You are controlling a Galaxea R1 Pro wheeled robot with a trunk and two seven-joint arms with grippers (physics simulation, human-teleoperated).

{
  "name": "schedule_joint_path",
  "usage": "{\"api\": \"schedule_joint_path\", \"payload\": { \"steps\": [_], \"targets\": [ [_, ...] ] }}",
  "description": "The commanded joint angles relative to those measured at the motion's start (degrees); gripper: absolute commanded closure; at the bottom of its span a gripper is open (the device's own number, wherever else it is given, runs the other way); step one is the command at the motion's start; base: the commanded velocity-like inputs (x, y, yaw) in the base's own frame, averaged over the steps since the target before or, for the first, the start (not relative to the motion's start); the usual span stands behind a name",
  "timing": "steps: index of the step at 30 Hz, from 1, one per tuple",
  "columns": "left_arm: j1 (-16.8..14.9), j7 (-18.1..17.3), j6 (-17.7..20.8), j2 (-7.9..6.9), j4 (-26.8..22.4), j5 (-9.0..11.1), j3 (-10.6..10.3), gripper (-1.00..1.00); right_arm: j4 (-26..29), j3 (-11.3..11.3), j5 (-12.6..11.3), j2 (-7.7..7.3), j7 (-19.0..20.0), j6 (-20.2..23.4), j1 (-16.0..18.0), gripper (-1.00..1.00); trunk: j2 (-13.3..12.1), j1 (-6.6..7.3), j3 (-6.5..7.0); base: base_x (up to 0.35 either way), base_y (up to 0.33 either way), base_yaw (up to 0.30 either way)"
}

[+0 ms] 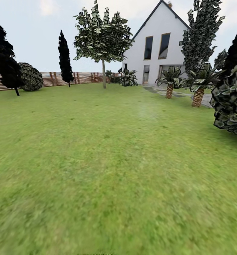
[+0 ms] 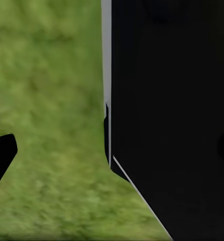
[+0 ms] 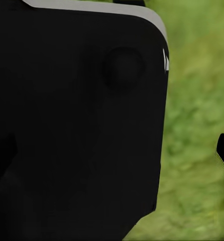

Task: Take the three Easter eggs out of the wicker basket on the lawn in the garden, then place them on the lawn next to a single tree (choose any tree) so that all three eggs are next to the same tree and none are left in the basket.

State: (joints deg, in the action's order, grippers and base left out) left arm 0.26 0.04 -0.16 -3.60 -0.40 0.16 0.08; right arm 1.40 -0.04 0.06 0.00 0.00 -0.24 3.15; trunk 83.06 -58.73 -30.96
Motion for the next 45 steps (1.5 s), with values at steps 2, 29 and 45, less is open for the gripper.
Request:
{"api": "schedule_joint_path", "payload": {
  "steps": [2, 29, 45],
  "targets": [
    [0.01, 0.00, -0.02, 0.00, -0.04, 0.02, 0.00, -1.00, 0.01, -0.01, 0.00, 0.00, 0.00, -0.03, 0.01, -1.00, 0.02, 0.00, -0.11, 0.000, 0.000, 0.280],
    [0.01, 0.00, -0.02, 0.00, -0.04, 0.01, 0.00, -1.00, 0.01, 0.01, -0.02, 0.00, 0.00, -0.03, 0.01, -1.00, 0.02, 0.00, -0.66, 0.217, 0.000, 0.172],
    [0.01, 0.01, -0.01, 0.00, -0.04, 0.02, 0.00, -1.00, 0.01, -0.02, -0.02, 0.00, 0.00, -0.03, 0.01, -1.00, 0.02, 0.00, -0.66, 0.324, 0.000, 0.000]
  ]
}}
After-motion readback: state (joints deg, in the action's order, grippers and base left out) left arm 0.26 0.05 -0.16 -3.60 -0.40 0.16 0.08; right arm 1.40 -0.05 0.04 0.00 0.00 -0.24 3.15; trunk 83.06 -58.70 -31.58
